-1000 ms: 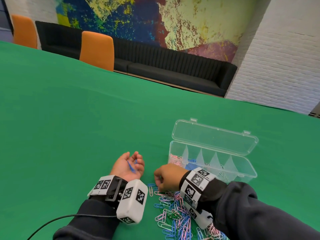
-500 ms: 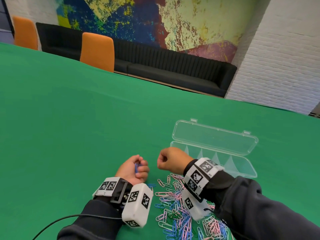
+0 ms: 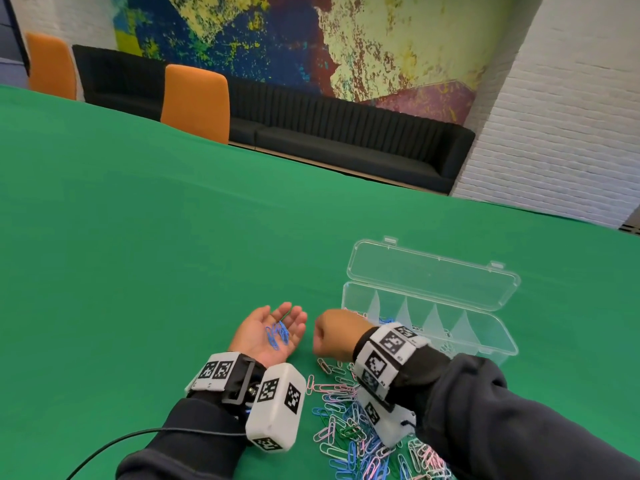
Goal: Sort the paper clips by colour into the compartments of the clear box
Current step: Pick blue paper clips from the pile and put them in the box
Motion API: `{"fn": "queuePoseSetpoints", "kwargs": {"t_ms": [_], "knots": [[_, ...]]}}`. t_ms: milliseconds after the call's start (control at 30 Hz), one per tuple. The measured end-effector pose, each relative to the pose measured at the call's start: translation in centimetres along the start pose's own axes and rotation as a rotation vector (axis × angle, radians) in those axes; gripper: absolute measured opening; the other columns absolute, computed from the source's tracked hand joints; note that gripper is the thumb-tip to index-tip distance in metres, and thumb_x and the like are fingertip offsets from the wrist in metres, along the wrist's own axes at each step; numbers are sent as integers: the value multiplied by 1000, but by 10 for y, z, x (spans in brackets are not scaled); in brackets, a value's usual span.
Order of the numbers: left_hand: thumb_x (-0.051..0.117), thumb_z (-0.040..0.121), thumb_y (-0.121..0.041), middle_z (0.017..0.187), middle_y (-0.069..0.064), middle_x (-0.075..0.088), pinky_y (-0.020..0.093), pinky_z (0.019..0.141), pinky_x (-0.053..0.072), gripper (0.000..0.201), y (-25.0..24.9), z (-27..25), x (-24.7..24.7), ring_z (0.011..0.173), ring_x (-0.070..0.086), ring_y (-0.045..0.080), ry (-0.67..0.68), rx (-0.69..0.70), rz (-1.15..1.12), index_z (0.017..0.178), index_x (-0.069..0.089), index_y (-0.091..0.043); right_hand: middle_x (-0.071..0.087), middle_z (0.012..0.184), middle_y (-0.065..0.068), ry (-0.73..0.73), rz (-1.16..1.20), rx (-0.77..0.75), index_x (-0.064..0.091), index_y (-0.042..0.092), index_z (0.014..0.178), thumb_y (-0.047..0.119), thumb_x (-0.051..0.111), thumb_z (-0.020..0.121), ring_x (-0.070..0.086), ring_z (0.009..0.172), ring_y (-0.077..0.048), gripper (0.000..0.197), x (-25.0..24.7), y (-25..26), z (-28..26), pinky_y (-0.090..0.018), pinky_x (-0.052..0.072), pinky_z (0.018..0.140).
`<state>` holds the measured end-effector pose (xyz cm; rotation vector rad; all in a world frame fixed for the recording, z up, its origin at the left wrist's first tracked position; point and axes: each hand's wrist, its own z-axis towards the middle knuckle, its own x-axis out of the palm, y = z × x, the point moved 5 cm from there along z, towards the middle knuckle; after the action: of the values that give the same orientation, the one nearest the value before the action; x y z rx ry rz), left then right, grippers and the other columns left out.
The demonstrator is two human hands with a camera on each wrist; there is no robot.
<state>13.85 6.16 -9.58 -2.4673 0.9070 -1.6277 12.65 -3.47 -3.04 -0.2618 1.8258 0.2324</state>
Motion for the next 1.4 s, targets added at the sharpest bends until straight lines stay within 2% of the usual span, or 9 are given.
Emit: {"fn": "queuePoseSetpoints", "kwargs": {"t_ms": [100,167,300,467,600,800,967,1200,1400], "knots": [[25,100,-31,71,17,65,32,62,53,43,9,-2,4,71,62,29,30,-54,19,82,54,-4,61,77,-4,-224,407,-6,61,13,87,18,55,89,51,64,-17,9,-32,-6,-11,-26,42,63],[25,101,-33,64,18,64,29,54,54,45,14,-4,6,59,64,28,36,-105,14,81,53,-3,54,65,5,-250,570,-12,58,18,84,19,60,87,50,54,-13,4,-42,-9,-19,-25,42,56],[32,99,-26,43,2,47,10,24,23,38,10,-6,3,26,39,9,40,-157,13,64,40,-14,61,81,-1,-36,261,-93,66,11,94,18,62,85,53,77,-15,12,-22,-3,-39,-25,43,71],[34,98,-33,37,-5,30,13,24,11,58,1,-9,6,22,27,6,140,-149,41,43,39,-16,54,74,4,182,107,-136,64,15,89,20,67,82,50,77,-15,10,26,10,-59,-22,36,69],[33,99,-33,37,-5,30,12,24,11,62,0,-9,6,22,27,6,132,-130,49,40,40,-15,56,80,-3,180,36,-122,47,21,65,13,57,84,50,77,-20,23,34,7,-58,-25,40,70],[35,98,-32,39,-5,31,10,24,13,60,9,-11,7,23,28,6,129,-142,93,41,42,-15,52,82,-1,238,27,-60,44,20,67,6,51,85,47,80,-19,23,29,-15,-61,-23,36,64],[36,98,-30,40,-4,33,8,25,14,56,12,-9,7,24,29,6,117,-140,93,45,43,-14,63,98,-6,132,100,-64,63,11,99,9,50,88,52,86,-21,17,19,-13,-60,-23,38,75],[33,98,-25,44,2,46,8,30,27,35,11,-6,0,29,40,10,-1,-101,107,66,42,-13,61,84,-12,172,-10,-78,66,4,89,17,59,83,53,77,-25,16,39,11,-47,-31,49,75],[33,98,-27,54,9,58,16,40,45,36,28,-5,0,40,57,19,13,-147,177,76,52,-7,58,77,-2,-57,385,-30,61,13,79,15,59,85,51,71,-13,7,-10,-20,-46,-20,40,63]]}}
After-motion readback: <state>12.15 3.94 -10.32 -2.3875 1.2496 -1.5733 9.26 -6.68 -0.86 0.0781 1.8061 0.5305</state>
